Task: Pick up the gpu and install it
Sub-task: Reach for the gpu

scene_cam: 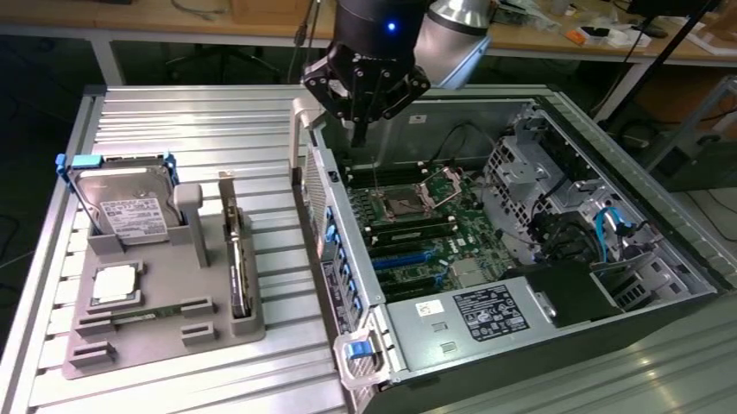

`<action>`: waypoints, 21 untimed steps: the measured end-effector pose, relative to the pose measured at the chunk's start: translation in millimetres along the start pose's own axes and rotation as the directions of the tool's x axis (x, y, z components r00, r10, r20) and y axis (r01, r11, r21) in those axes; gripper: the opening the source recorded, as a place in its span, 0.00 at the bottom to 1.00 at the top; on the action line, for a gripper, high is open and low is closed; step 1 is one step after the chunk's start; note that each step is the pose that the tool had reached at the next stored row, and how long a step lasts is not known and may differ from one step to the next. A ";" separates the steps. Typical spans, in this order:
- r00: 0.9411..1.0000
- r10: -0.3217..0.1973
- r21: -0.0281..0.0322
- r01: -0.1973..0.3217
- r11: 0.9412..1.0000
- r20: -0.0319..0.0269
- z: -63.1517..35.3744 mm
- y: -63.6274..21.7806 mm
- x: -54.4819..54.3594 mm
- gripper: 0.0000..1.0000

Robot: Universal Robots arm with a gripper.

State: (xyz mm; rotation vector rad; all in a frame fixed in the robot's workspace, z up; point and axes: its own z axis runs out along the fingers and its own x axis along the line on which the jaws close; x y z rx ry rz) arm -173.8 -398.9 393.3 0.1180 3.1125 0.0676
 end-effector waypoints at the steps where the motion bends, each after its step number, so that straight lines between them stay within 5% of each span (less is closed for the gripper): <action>1: 1.000 0.000 0.000 0.000 1.000 0.000 0.0 -0.1 1.5 0.11; 21: 1.000 0.000 0.000 0.000 1.000 0.000 -0.8 -2.1 28.4 0.11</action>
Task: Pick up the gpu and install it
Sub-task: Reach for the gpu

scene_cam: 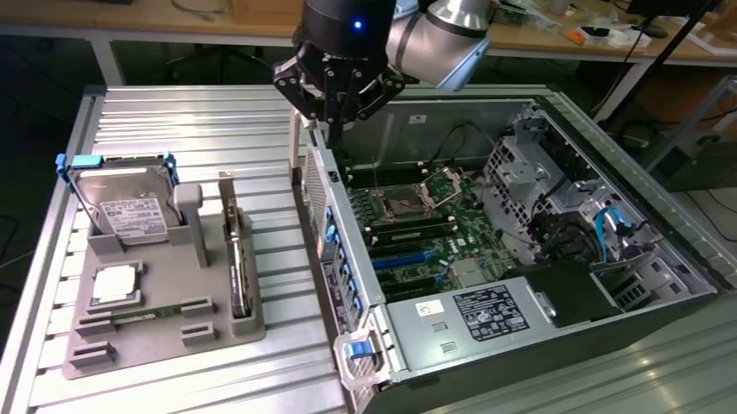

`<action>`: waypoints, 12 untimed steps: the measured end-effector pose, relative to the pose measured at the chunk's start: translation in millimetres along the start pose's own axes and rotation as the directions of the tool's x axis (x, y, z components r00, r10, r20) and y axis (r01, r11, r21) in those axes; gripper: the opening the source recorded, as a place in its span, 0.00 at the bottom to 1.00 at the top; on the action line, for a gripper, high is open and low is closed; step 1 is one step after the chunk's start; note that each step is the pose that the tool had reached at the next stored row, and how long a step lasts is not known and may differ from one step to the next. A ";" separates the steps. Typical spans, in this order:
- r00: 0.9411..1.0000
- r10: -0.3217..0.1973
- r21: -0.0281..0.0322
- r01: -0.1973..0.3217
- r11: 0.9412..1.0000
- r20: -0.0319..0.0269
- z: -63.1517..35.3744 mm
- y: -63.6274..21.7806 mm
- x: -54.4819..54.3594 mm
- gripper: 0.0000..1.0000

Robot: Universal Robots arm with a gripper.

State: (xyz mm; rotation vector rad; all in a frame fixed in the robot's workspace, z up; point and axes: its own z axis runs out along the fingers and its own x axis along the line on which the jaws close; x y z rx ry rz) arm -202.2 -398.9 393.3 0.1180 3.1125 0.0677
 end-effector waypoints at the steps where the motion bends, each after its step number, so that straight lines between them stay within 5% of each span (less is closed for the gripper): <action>1: 1.000 0.000 0.000 0.000 1.000 0.000 -0.1 -0.1 1.2 0.11; 12: 1.000 0.000 0.000 0.000 1.000 0.000 -0.5 -1.3 16.7 0.11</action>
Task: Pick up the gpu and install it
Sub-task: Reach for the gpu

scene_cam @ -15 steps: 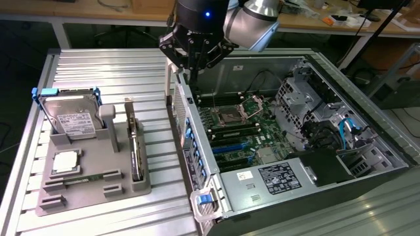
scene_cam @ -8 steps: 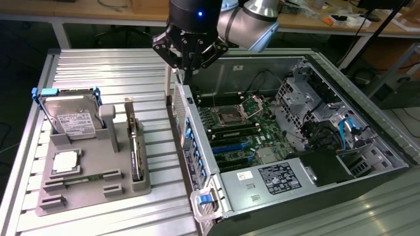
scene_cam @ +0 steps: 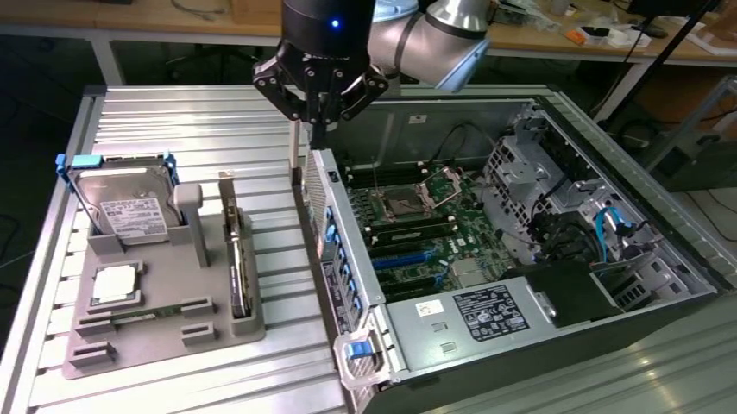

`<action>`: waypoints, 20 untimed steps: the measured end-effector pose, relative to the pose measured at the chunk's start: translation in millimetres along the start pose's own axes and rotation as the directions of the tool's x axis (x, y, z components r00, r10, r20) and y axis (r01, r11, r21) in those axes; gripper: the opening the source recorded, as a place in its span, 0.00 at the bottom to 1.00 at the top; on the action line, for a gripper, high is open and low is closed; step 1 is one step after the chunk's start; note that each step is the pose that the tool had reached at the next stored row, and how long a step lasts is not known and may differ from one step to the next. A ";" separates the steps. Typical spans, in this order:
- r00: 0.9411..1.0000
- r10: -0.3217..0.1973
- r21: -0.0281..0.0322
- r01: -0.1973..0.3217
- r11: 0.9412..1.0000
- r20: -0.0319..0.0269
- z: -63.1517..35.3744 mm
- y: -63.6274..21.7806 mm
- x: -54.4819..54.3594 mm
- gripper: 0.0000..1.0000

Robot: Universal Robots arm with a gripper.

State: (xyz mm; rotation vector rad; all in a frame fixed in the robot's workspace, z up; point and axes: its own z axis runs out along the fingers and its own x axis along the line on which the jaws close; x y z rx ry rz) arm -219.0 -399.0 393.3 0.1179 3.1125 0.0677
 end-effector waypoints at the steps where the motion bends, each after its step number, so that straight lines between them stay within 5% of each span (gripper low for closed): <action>1: 1.000 0.000 0.000 0.000 1.000 0.000 0.0 -0.1 1.2 0.11; 20: 1.000 0.000 0.000 0.000 1.000 0.000 -0.9 -2.4 32.2 0.11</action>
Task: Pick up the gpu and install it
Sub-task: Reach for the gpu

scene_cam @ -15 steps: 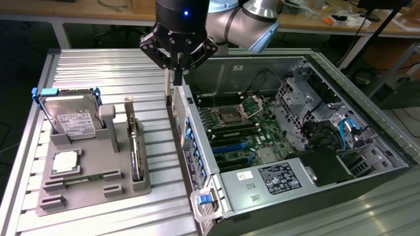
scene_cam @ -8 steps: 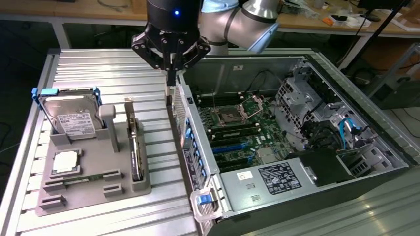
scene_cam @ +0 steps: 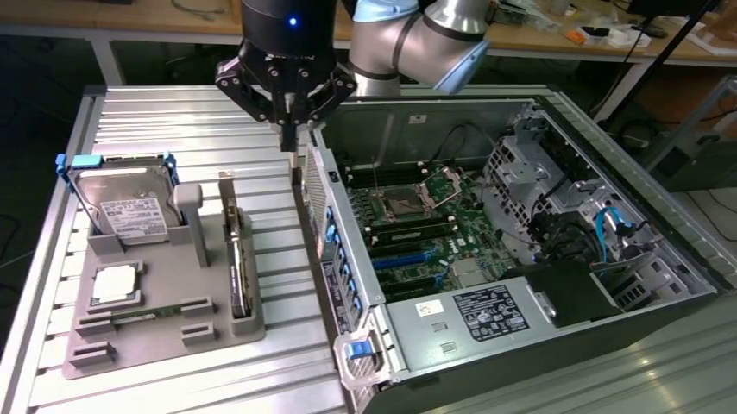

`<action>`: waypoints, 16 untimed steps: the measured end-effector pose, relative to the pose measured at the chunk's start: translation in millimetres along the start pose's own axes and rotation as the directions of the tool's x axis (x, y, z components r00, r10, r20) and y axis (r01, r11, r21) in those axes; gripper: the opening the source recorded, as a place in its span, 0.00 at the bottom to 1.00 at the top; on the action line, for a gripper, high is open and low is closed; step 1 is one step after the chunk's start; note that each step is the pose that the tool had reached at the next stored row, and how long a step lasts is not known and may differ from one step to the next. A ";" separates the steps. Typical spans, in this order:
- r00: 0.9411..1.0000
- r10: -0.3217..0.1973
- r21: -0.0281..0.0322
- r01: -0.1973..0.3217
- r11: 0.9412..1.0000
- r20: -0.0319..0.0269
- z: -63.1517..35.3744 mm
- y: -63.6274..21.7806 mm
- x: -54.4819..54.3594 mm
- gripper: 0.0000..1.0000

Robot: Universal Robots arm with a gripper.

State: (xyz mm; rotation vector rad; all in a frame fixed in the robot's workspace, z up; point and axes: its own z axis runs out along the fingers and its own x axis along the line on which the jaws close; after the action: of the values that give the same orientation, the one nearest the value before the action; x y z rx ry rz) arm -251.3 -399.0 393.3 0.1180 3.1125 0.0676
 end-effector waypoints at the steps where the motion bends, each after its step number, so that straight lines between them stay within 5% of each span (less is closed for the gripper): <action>1: 1.000 0.000 0.000 0.000 1.000 0.000 -0.1 -0.1 1.8 0.11; 16: 1.000 0.000 0.000 0.000 1.000 0.000 -0.7 -1.9 24.9 0.11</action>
State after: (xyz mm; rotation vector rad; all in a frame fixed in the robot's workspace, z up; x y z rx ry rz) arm -276.3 -398.9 393.3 0.1180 3.1124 0.0677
